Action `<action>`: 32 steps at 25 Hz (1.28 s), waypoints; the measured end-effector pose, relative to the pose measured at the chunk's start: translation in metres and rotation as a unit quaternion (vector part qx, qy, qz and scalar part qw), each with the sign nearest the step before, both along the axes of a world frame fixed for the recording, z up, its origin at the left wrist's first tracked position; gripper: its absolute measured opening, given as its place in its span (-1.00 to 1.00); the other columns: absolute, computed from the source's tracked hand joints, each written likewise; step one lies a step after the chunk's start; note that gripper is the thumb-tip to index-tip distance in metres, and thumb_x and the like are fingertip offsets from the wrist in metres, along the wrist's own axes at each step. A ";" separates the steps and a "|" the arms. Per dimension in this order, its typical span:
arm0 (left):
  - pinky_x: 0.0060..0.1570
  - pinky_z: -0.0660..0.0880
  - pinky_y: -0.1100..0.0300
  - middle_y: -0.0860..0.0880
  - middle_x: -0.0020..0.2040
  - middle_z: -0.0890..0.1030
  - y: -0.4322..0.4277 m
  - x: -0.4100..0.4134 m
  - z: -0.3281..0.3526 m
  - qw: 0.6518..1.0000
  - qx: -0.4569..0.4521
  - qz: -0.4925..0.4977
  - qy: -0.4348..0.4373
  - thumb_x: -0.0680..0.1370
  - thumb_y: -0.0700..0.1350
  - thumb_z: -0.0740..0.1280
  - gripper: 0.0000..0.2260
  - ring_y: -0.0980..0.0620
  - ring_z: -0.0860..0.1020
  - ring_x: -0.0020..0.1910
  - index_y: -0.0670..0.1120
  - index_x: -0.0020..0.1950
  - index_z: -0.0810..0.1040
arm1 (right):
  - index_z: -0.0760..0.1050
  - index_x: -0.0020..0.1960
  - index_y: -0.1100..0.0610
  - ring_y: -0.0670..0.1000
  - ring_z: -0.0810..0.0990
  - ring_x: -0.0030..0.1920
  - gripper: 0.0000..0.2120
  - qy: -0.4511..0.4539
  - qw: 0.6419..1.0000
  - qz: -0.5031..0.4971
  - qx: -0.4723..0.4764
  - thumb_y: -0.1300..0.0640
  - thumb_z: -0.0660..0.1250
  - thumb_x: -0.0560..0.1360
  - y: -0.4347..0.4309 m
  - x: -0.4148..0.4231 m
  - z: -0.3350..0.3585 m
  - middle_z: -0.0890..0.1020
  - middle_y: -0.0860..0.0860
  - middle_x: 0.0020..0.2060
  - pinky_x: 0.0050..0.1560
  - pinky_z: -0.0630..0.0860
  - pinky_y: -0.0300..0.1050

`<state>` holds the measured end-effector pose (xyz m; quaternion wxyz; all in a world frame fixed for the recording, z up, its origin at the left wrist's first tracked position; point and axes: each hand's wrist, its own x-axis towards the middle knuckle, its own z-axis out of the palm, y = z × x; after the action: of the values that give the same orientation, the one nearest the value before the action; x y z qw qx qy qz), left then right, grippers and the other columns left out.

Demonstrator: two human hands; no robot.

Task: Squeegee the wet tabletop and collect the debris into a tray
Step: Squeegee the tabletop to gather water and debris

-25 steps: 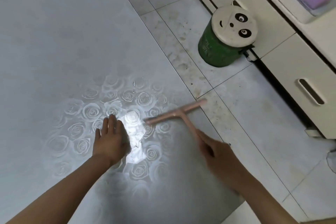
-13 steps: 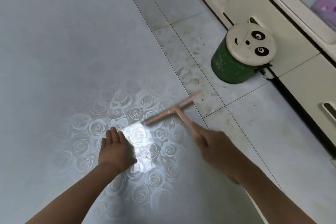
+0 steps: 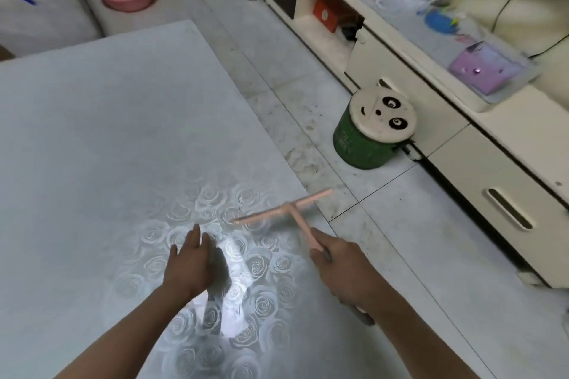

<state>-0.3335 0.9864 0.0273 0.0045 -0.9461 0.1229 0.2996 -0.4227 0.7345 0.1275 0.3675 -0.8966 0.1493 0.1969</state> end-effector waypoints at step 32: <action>0.05 0.50 0.09 -0.05 0.15 0.60 -0.439 -0.034 0.248 0.978 -0.184 -0.065 -0.068 0.58 -0.07 0.24 -0.74 -0.09 0.54 0.12 -0.03 0.26 0.51 | 0.34 0.40 -0.19 -0.02 0.47 -0.49 -0.50 -0.013 0.996 -0.080 0.025 0.13 0.29 0.51 -0.394 -0.103 0.228 0.55 -0.02 -0.08 -0.57 0.41 -0.25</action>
<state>-0.3675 0.5471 0.2757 -0.1419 -0.9389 0.2370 0.2055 -0.5256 0.3408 0.3556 0.4062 -0.8749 0.2104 0.1589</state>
